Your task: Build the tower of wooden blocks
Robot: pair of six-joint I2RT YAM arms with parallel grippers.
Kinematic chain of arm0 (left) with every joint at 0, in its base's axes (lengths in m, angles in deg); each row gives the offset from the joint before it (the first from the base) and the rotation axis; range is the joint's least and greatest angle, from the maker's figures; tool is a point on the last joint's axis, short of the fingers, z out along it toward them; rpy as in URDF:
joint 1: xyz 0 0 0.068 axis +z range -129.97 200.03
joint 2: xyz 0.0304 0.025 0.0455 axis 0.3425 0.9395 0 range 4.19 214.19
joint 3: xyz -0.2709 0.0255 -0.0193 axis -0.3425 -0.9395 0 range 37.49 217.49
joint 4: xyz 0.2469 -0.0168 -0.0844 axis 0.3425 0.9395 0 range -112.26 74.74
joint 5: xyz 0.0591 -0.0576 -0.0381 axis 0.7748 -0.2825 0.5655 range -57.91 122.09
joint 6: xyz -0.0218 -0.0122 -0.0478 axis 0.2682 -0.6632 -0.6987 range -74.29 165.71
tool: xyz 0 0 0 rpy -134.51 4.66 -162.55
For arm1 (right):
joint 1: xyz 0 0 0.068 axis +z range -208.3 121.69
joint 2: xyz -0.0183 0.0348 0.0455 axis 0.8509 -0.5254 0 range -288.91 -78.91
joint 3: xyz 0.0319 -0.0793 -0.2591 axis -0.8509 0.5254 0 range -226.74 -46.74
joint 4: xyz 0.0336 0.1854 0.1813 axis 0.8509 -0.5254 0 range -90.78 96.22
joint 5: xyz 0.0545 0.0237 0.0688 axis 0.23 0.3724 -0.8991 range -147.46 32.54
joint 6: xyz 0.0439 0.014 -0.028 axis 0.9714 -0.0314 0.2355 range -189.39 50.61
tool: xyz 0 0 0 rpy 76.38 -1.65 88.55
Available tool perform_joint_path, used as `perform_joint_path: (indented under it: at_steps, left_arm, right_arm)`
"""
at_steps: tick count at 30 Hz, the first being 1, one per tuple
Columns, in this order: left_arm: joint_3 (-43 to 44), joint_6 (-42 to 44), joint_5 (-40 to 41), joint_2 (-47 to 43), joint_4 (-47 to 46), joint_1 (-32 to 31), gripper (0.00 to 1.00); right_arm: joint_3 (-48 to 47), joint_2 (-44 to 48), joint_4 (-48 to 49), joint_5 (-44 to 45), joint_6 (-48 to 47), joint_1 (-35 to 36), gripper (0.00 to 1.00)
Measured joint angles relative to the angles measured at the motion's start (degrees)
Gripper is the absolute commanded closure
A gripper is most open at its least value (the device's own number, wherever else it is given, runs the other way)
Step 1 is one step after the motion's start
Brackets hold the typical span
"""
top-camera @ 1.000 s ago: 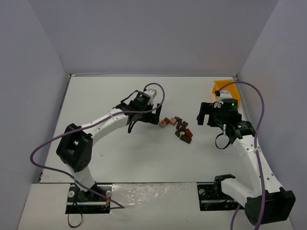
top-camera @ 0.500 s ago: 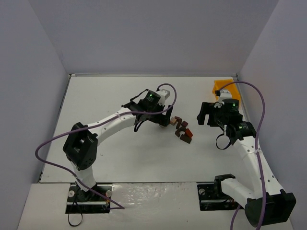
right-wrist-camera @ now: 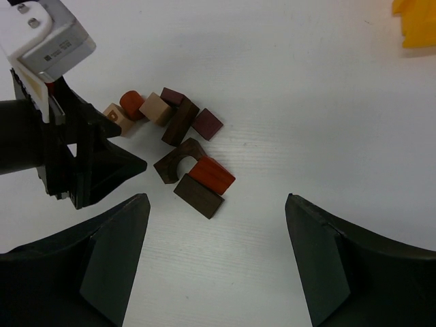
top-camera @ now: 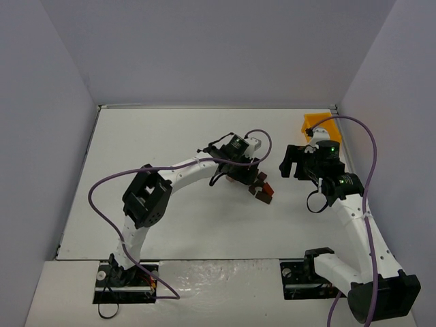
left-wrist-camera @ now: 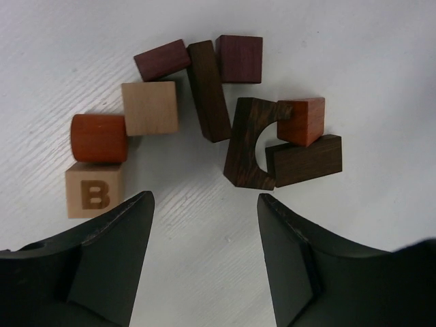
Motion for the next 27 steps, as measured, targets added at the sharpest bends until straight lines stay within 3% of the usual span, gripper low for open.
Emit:
perform_joint_path:
  at_steps: [13,27]
  left_arm:
    - [4.48,0.36,-0.04,5.09,1.2,-3.4,0.53]
    - [8.8,1.46,0.9,8.54,2.54,-3.38,0.55]
  right_arm:
    - [0.19,2.13,0.0,0.02,0.89,-0.01,0.23]
    - [0.42,2.97,-0.02,0.03,1.33,0.0,0.24]
